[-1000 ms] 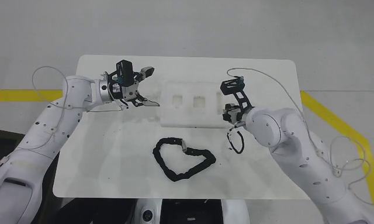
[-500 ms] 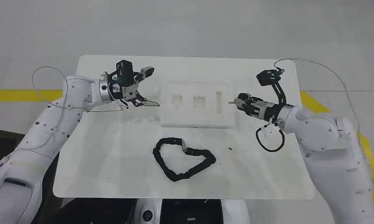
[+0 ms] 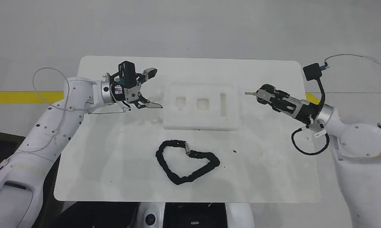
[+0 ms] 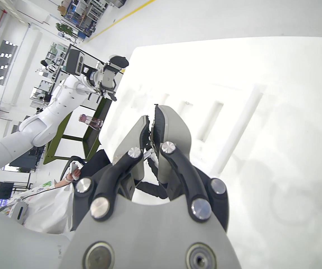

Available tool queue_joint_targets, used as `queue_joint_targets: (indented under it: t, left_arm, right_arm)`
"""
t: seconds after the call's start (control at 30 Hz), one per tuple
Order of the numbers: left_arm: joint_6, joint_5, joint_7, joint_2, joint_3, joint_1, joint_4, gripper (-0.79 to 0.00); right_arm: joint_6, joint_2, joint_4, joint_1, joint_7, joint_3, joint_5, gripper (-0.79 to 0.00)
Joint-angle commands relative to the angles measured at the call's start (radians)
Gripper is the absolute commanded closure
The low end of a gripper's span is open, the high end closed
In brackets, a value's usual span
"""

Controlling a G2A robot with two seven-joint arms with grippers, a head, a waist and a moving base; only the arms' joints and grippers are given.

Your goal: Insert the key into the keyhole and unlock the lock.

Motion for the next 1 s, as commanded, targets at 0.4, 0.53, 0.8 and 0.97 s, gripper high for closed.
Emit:
queue_joint_targets:
  t: [0.4, 0.53, 0.8, 0.97]
  left_arm:
    - [0.005, -0.001, -0.008, -0.001, 0.002, 0.007, -0.01, -0.785]
    - [0.001, 0.017, -0.07, 0.001, 0.004, 0.036, -0.091, -0.785]
    - [0.0, 0.084, -0.094, 0.014, 0.108, 0.07, -0.271, -0.785]
    - [0.0, 0.163, -0.04, 0.026, 0.227, 0.031, -0.304, -0.785]
  right_arm:
    - [-0.03, 0.002, 0.028, -0.003, -0.001, 0.012, 0.035, 0.0]
    - [-0.03, 0.002, 0.028, -0.003, -0.001, 0.012, 0.035, 0.0]
    - [-0.03, 0.002, 0.028, -0.003, -0.001, 0.012, 0.035, 0.0]
    - [-0.03, 0.002, 0.028, -0.003, -0.001, 0.012, 0.035, 0.0]
